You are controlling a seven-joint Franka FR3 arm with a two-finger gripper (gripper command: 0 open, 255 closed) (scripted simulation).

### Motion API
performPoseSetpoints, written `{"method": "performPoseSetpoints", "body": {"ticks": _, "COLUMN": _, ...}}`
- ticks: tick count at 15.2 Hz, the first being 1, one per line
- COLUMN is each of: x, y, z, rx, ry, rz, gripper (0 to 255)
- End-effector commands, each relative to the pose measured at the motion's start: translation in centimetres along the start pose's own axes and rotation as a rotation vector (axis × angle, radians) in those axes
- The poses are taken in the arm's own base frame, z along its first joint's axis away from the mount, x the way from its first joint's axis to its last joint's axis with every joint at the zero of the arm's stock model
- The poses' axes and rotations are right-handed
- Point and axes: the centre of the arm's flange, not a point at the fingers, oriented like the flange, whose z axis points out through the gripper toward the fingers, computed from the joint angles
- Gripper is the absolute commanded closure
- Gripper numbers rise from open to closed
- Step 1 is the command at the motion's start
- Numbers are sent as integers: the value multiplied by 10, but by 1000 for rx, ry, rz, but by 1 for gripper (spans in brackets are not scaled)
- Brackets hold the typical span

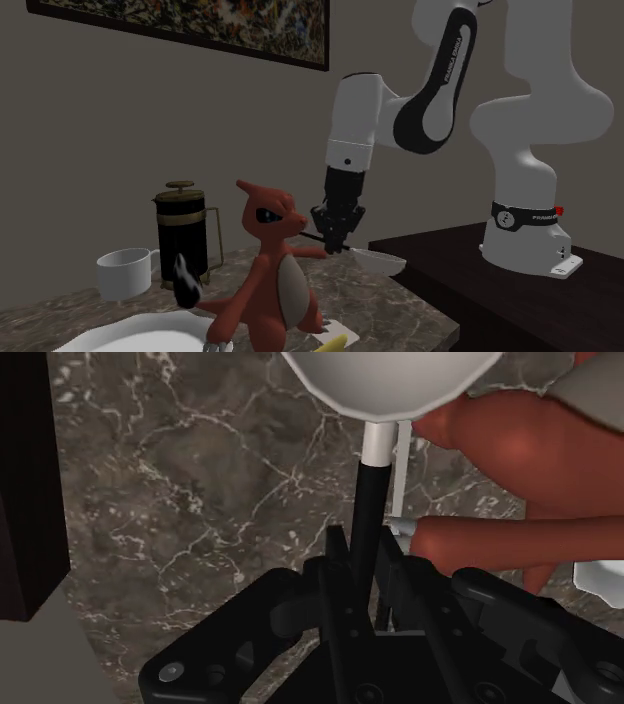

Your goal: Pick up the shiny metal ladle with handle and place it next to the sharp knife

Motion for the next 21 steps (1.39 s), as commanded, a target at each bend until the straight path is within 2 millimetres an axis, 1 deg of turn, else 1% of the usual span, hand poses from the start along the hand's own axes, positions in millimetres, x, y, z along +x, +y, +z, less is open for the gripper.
{"method": "performPoseSetpoints", "body": {"ticks": 1, "x": -26, "y": -6, "z": -3, "rx": 1, "ry": 1, "rz": 2, "gripper": 255}}
{"method": "performPoseSetpoints", "body": {"ticks": 6, "x": -89, "y": -27, "z": -8, "rx": 1, "ry": 1, "rz": 2, "gripper": 255}}
{"method": "performPoseSetpoints", "body": {"ticks": 7, "x": -95, "y": -29, "z": -9, "rx": 1, "ry": 1, "rz": 2, "gripper": 255}}
{"method": "performPoseSetpoints", "body": {"ticks": 21, "x": -103, "y": -22, "z": 65, "rx": 1, "ry": 1, "rz": 2, "gripper": 255}}
